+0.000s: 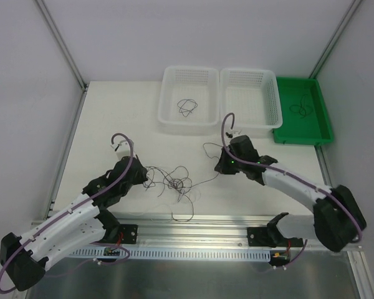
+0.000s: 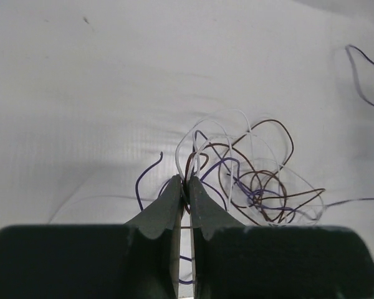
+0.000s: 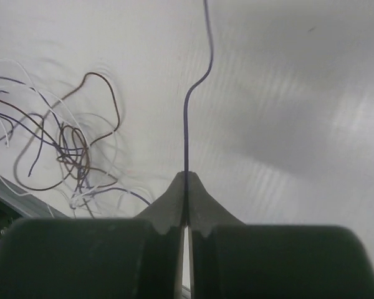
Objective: Untangle the cables
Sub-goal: Untie the cable, then place the cable in the bin.
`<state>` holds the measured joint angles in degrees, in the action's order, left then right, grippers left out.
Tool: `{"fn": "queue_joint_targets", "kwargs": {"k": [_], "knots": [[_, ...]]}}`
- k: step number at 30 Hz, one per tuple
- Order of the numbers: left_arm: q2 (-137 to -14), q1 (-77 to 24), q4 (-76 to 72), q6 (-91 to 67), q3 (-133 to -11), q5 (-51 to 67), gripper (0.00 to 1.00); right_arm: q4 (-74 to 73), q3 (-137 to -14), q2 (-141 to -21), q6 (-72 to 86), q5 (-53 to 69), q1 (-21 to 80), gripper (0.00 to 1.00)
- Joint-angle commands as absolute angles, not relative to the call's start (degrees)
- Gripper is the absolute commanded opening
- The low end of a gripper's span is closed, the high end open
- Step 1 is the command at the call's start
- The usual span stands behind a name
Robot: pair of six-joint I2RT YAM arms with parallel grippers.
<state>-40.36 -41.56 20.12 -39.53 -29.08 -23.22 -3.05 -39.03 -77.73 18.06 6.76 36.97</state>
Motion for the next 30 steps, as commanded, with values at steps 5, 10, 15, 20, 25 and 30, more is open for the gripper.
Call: {"fn": "queue_joint_targets", "kwargs": {"k": [5,10,15,20,25,30], "knots": [[-40.25,-34.64,22.15,-41.48,-27.34,-30.23,0.00,-30.04,-52.19,-51.45,5.02,-6.85,28.05,0.01],[-39.29,-29.01,22.15,-42.36,-24.96,-29.27,0.00,-35.77,-55.19,-43.16,3.08,-5.73,18.38,0.01],[-37.88,-24.44,22.24,-42.10,-23.73,-28.56,0.00,-38.49,-59.41,-39.03,2.55,-4.13,13.36,0.01],[-37.26,-22.68,22.15,-42.10,-24.51,-26.81,0.00,-40.60,-64.07,-39.98,2.63,-0.53,12.66,0.01],[-37.53,-22.59,22.24,-39.03,-27.42,-19.89,0.10,-40.96,-64.60,-43.93,2.20,8.68,12.74,0.01],[-38.84,-22.67,24.34,-33.67,-33.39,-11.35,0.61,-43.41,-67.31,-49.65,0.35,16.07,13.27,0.01]]}}
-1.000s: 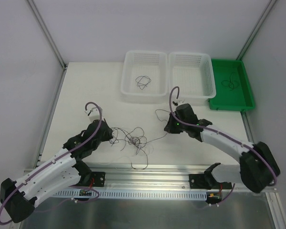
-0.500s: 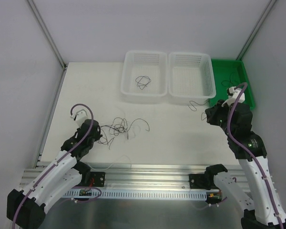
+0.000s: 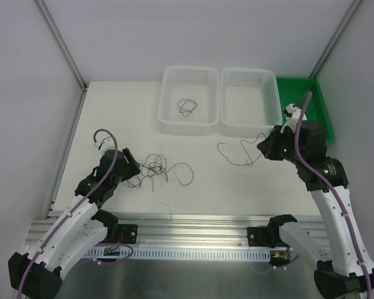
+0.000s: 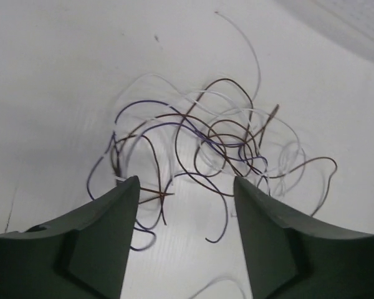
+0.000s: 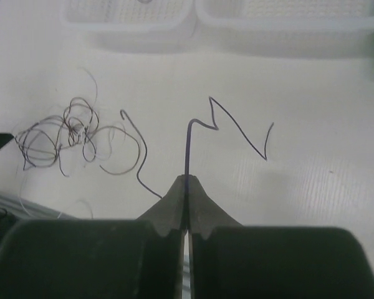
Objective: Untangle the cables
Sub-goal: Place the cable in the bin.
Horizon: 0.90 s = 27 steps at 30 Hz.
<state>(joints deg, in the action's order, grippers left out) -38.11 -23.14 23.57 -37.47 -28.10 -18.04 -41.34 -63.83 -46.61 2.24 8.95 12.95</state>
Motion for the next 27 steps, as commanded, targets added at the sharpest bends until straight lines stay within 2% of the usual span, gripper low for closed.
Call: {"fn": "queue_joint_targets", "kwargs": {"k": [1,2,5,6,8,13,22,27], "knots": [[-40.33,-22.68,25.56,-32.18,-35.83,-7.94,0.66,-44.38,-69.50,-51.57,-0.52,16.17,13.71,0.01],[-41.21,-22.59,26.36,-31.30,-37.08,-6.17,0.76,-44.65,-71.00,-52.29,-1.48,16.08,14.93,0.01],[-44.90,-22.68,30.13,-27.87,-42.61,0.33,0.88,-45.61,-77.48,-56.23,-2.90,14.51,17.92,0.01],[-45.70,-22.68,31.10,-27.08,-43.76,2.27,0.95,-45.79,-79.26,-57.55,-3.16,14.68,18.28,0.01],[-47.28,-22.68,33.56,-24.44,-47.10,4.30,0.99,-46.32,-85.13,-60.02,-3.60,15.03,19.42,0.01],[-48.87,-22.68,37.88,-19.26,-50.71,0.71,0.99,-43.16,-96.05,-68.54,-3.96,17.13,20.92,0.01],[-44.83,-22.68,35.68,-18.72,-42.99,-3.69,0.99,-28.76,-114.23,-82.95,-2.64,18.55,21.18,0.01],[-40.96,-22.68,35.60,-18.37,-41.57,-10.36,0.99,-22.88,-122.25,-96.04,-1.85,19.25,21.09,0.01]]}}
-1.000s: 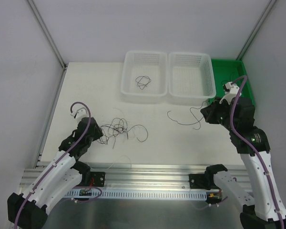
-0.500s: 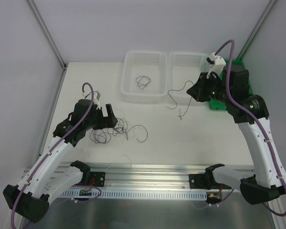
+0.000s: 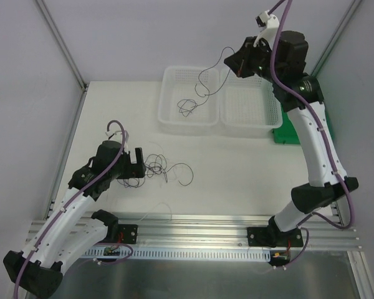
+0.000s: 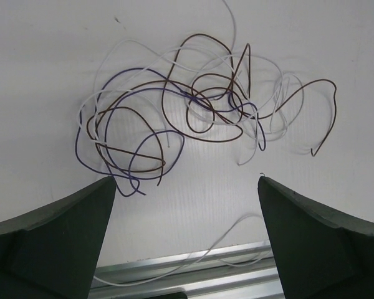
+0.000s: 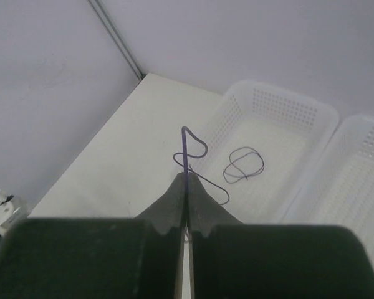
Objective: Untangle the cables
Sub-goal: Place the cable in the bin, then untie the cable.
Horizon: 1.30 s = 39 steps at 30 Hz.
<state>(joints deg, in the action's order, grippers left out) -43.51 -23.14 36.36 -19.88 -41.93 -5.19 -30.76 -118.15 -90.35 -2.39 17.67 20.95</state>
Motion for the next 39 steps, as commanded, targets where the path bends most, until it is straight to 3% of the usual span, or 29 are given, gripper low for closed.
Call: {"fn": "queue_joint_targets", "kwargs": {"k": [1,10,12,13,16,19,22,28,39], "knots": [[-40.78,-22.68,35.60,-18.46,-41.57,-10.81,0.99,-21.29,-122.86,-97.80,-1.76,19.34,21.09,0.01],[-40.61,-22.59,35.51,-18.37,-41.40,-10.28,0.99,-9.85,-130.68,-119.07,-1.32,18.46,20.92,0.03],[-40.78,-22.59,35.51,-18.28,-41.48,-10.11,0.99,-8.88,-130.96,-121.98,-0.79,17.50,20.92,0.14],[-40.78,-22.59,35.51,-18.28,-41.48,-10.11,0.99,-8.18,-130.78,-123.99,-0.62,17.14,20.92,0.30],[-40.69,-22.33,35.51,-18.10,-41.66,-9.93,0.99,-8.70,-129.47,-126.20,-0.70,16.17,20.92,0.58],[-40.78,-22.15,35.51,-18.11,-41.66,-9.41,0.99,-9.23,-125.18,-124.64,-0.88,17.66,21.01,0.74],[-41.31,-21.71,35.51,-18.28,-41.84,-8.44,0.99,-10.10,-118.95,-119.37,-1.49,18.37,21.35,0.82],[-41.31,-20.92,35.42,-18.63,-41.92,-8.09,0.99,-17.04,-107.77,-107.86,-2.37,22.05,24.86,0.86],[-40.61,-20.65,35.24,-18.81,-41.57,-8.61,0.99,-17.40,-72.28,-91.42,-0.18,15.21,44.18,0.77]]}}
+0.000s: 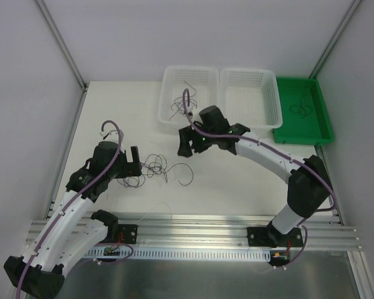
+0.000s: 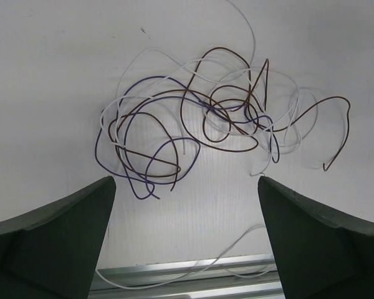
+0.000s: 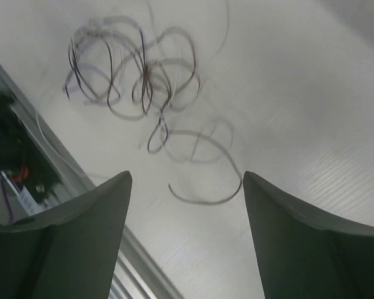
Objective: Untangle the cables
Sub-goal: Untie the cable.
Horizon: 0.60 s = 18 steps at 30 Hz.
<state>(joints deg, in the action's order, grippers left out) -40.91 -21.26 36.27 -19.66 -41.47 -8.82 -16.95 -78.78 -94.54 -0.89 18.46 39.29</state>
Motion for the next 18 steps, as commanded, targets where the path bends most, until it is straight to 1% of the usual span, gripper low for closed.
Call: {"fn": "queue_joint_targets", "kwargs": {"k": [1,5,6,9,18], "knots": [[-40.69,-20.65,35.24,-18.81,-41.49,-8.79,0.99,-17.58,-70.68,-89.93,-0.87,14.42,46.12,0.76],[-39.73,-20.57,35.24,-19.16,-41.31,-10.45,0.99,-20.39,-67.15,-88.94,-5.17,9.06,55.27,0.68],[-39.55,-20.65,35.24,-19.42,-41.13,-10.89,0.99,-21.00,-66.89,-89.38,-5.36,8.53,58.50,0.66],[-38.41,-20.57,35.24,-19.86,-40.96,-13.26,0.99,-21.44,-66.62,-92.01,-5.97,5.63,63.78,0.63],[-36.74,-19.87,36.12,-21.53,-40.52,-19.33,0.99,-21.00,-73.21,-103.35,-6.85,2.64,71.36,0.58]]}}
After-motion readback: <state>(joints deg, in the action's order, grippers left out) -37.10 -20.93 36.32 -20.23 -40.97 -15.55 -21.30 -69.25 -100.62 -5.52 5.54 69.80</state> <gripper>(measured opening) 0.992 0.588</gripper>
